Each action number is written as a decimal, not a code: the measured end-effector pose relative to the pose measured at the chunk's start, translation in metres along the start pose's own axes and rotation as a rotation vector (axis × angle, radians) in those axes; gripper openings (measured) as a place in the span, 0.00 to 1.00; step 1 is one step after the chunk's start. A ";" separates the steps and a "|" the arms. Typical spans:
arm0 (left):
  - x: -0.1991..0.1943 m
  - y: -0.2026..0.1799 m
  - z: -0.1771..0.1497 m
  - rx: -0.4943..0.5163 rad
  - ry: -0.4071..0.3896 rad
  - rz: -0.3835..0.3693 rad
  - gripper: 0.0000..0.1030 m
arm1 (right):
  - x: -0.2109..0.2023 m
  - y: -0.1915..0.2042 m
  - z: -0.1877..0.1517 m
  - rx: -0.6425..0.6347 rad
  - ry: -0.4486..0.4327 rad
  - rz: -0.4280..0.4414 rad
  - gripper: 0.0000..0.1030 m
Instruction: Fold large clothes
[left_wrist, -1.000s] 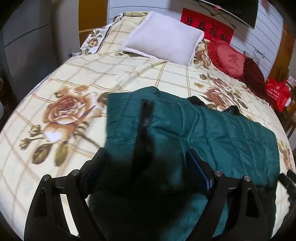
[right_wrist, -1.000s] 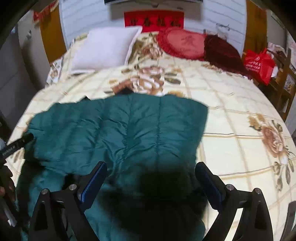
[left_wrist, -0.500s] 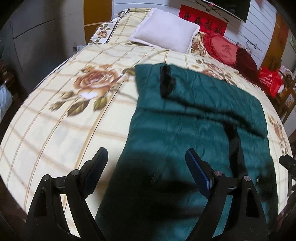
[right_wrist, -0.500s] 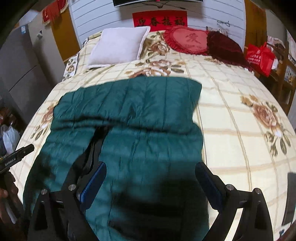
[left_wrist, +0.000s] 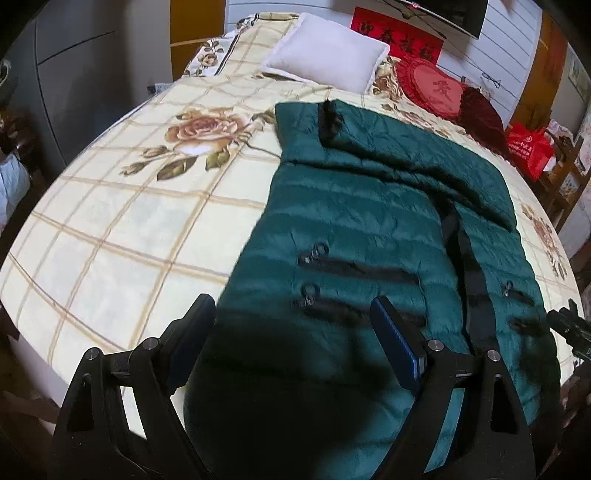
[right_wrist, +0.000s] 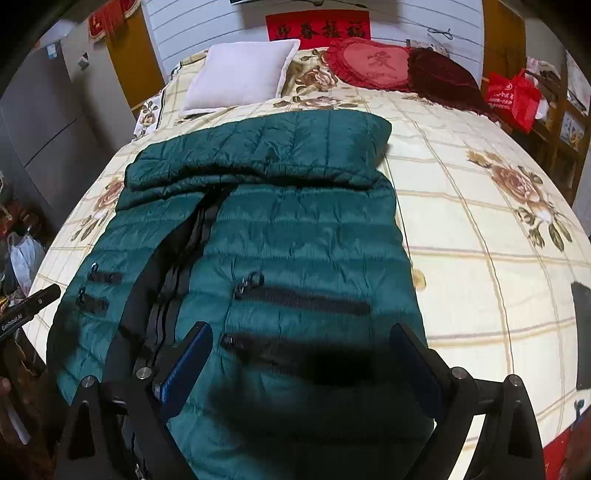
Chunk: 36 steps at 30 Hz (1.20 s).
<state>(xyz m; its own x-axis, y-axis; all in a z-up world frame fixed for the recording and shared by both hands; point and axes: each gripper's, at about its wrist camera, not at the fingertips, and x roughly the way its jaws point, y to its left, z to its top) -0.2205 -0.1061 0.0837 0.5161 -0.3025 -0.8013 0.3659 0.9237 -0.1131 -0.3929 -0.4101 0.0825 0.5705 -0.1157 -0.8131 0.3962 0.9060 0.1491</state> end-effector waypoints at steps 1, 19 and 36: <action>-0.001 0.000 -0.003 0.004 0.000 0.003 0.83 | -0.001 0.000 -0.004 0.001 0.002 0.001 0.93; -0.007 -0.002 -0.031 0.038 0.023 0.020 0.83 | -0.009 -0.001 -0.037 -0.011 0.039 0.002 0.93; -0.009 0.015 -0.048 0.034 0.067 0.028 0.83 | -0.016 -0.019 -0.052 0.009 0.059 -0.013 0.93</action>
<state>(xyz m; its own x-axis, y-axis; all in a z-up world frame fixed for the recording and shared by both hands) -0.2568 -0.0778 0.0611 0.4743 -0.2591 -0.8414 0.3787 0.9228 -0.0706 -0.4468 -0.4040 0.0638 0.5222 -0.1027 -0.8466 0.4100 0.9007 0.1437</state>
